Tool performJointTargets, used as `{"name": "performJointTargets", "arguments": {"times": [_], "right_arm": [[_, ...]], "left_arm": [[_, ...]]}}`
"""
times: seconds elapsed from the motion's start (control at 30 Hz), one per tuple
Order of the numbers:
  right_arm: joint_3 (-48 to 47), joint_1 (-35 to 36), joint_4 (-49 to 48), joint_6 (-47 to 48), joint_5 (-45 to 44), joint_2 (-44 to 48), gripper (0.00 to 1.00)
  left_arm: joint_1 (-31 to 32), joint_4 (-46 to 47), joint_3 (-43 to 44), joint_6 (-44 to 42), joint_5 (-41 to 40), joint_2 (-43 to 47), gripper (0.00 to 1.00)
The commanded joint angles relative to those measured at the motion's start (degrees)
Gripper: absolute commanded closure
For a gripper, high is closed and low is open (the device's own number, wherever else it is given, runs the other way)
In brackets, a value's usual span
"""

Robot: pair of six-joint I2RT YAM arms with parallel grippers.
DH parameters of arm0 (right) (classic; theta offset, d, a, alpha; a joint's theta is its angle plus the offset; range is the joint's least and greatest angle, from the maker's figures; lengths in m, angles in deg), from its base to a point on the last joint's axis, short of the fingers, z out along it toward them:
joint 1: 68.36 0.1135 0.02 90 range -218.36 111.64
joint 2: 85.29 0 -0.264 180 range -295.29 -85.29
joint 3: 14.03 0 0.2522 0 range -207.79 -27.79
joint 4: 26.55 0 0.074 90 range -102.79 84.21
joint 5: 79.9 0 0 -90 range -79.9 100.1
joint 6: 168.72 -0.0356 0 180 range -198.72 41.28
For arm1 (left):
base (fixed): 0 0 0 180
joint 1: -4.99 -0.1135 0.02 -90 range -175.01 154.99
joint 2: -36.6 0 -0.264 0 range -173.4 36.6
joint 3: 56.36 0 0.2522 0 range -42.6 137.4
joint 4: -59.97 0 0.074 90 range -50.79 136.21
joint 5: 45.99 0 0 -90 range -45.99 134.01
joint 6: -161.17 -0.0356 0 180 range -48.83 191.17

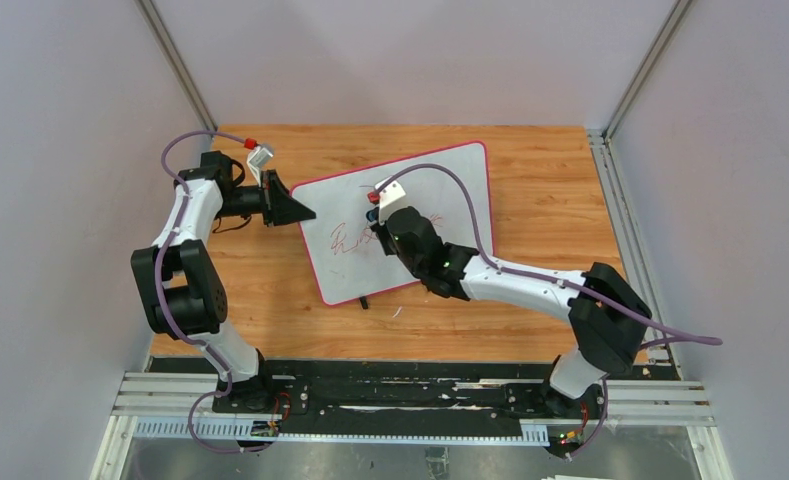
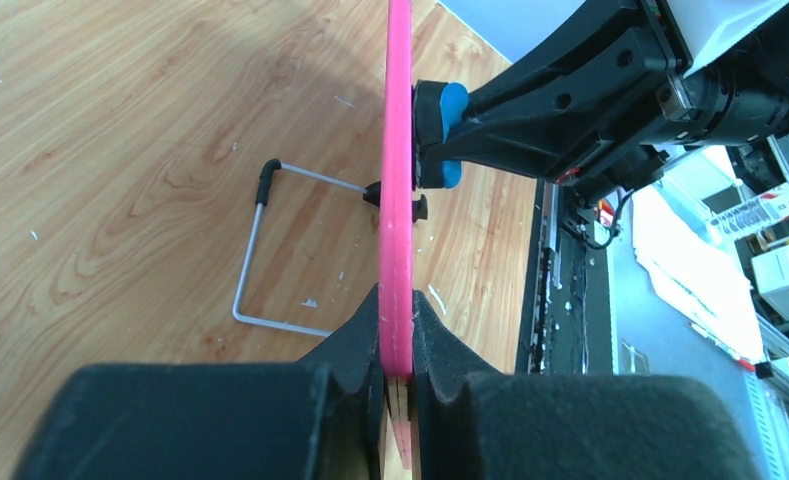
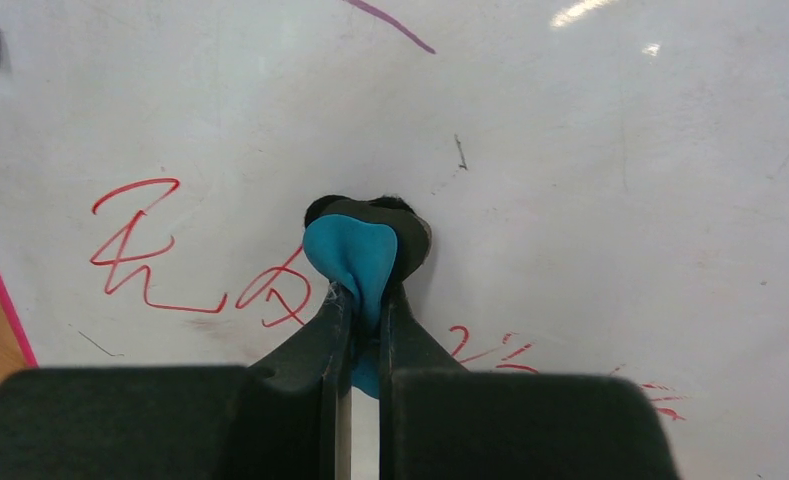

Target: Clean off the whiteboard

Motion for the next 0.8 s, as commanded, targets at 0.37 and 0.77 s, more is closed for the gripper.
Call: {"name": "performJointTargets", "arguments": {"times": [0.37, 0.77], "right_arm": [[14.4, -16.8, 0.1, 1.6, -3.8, 14.5, 0.99], [15.8, -11.0, -2.9, -1.9, 0.5, 12.7, 0.99]], "left_arm": [[1.0, -0.4, 0.2, -9.8, -5.9, 1.0, 1.0], [1.0, -4.8, 2.0, -14.1, -6.7, -0.5, 1.0]]}}
